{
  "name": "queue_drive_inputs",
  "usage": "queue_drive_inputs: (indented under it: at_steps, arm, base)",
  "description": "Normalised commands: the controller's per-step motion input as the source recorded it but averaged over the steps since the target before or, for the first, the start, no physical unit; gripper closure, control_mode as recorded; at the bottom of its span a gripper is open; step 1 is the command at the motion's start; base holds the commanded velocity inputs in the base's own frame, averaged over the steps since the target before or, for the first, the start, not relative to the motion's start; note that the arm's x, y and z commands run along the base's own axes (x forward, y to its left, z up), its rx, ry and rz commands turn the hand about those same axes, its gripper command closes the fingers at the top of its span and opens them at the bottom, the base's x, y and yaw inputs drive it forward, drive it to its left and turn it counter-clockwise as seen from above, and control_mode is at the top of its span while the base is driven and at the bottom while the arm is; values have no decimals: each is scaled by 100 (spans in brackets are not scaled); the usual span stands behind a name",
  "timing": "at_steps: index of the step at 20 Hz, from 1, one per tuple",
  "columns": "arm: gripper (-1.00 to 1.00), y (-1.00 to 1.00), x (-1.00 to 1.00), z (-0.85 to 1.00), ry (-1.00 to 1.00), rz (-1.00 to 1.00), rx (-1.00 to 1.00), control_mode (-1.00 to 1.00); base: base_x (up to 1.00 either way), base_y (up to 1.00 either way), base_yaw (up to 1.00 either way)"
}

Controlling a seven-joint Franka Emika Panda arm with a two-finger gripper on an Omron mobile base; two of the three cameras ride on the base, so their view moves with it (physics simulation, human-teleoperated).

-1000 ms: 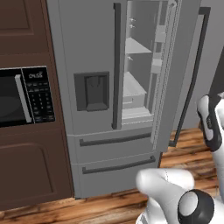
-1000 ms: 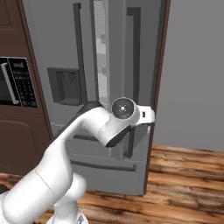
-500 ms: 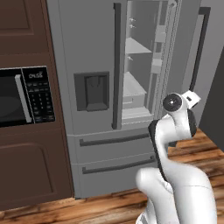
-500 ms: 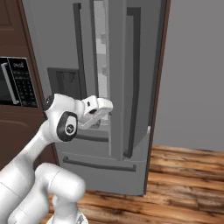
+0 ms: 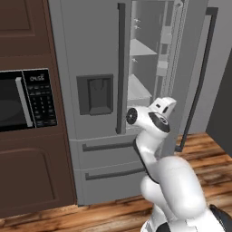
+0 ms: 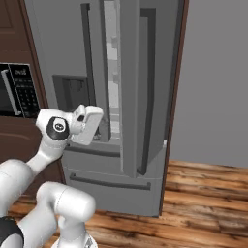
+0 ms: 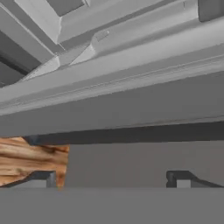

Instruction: Place one of the steaks on the plate and the other in the bowl. Then place the bowl in the fridge.

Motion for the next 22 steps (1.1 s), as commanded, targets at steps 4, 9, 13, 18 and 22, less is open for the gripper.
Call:
queue_drive_inputs:
  at_steps: [4, 9, 13, 18, 22]
  arm:
    - [-100, 0, 53, 0, 17, 0, 0, -100]
    - [-100, 3, 58, -1, 7, 0, -7, -100]
    - [-100, -15, 20, -19, 1, -1, -9, -100]
    - [-100, -54, 10, -4, 11, -5, -9, -100]
    - [-100, -47, 19, 0, 12, -3, -8, -100]
  base:
    - [0, 0, 0]
    - [0, 0, 0]
    - [0, 0, 0]
    - [0, 0, 0]
    - [0, 0, 0]
